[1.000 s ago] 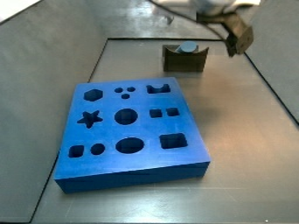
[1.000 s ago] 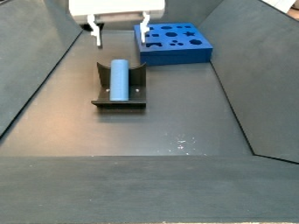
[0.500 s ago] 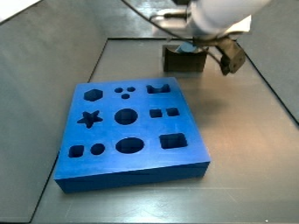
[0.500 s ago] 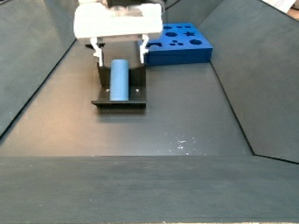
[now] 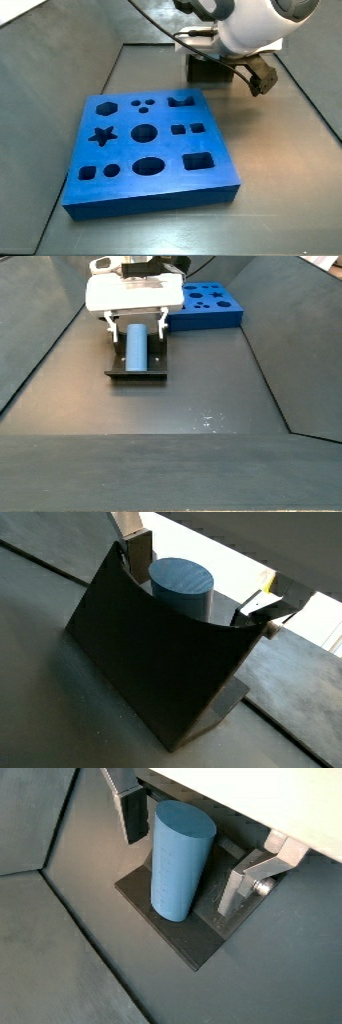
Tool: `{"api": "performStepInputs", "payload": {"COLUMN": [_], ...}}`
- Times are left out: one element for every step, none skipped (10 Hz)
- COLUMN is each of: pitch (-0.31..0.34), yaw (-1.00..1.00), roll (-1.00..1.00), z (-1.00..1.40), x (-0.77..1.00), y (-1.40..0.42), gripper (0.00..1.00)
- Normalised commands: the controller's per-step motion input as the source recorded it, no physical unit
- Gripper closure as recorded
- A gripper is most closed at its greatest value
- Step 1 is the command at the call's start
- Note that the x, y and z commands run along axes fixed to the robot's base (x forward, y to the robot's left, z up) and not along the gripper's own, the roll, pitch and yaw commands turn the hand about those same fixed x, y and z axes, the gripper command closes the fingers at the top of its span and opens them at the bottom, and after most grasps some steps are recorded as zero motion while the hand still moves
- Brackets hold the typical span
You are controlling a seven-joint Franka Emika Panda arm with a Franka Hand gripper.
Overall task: Pick up the oval object. Move up. Place the oval object on the fixture. Regrasp the oval object. Move to above the board. Insert the oval object.
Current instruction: Regrasp the oval object, then move to above the board.
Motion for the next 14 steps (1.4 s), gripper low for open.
{"api": "performStepInputs", "payload": {"pitch": [-0.002,-0.002,0.0,-0.13,-0.121,-0.092,-0.049,-0.002,0.057,0.092,0.118,0.136,0.149,0.146], "yaw": [0.03,0.03,0.0,-0.22,-0.22,-0.22,-0.21,-0.2,-0.17,-0.14,-0.11,-0.07,-0.02,0.02], "roll": [0.04,0.04,0.0,0.16,0.14,0.1,0.07,0.03,-0.02,-0.05,-0.07,-0.08,-0.08,-0.07], "z": [-0.17,-0.17,0.0,1.0,1.0,1.0,1.0,1.0,1.0,1.0,1.0,1.0,1.0,1.0], "x": [0.02,0.02,0.0,0.02,0.02,0.01,0.0,0.0,0.0,-0.01,-0.01,-0.01,-0.02,-0.03], "y": [-0.03,-0.02,0.0,0.08,0.08,0.08,0.08,0.08,0.07,0.07,0.07,0.07,0.06,0.06], "gripper": [0.0,0.0,1.0,1.0,1.0,1.0,1.0,1.0,1.0,1.0,1.0,1.0,1.0,1.0]}}
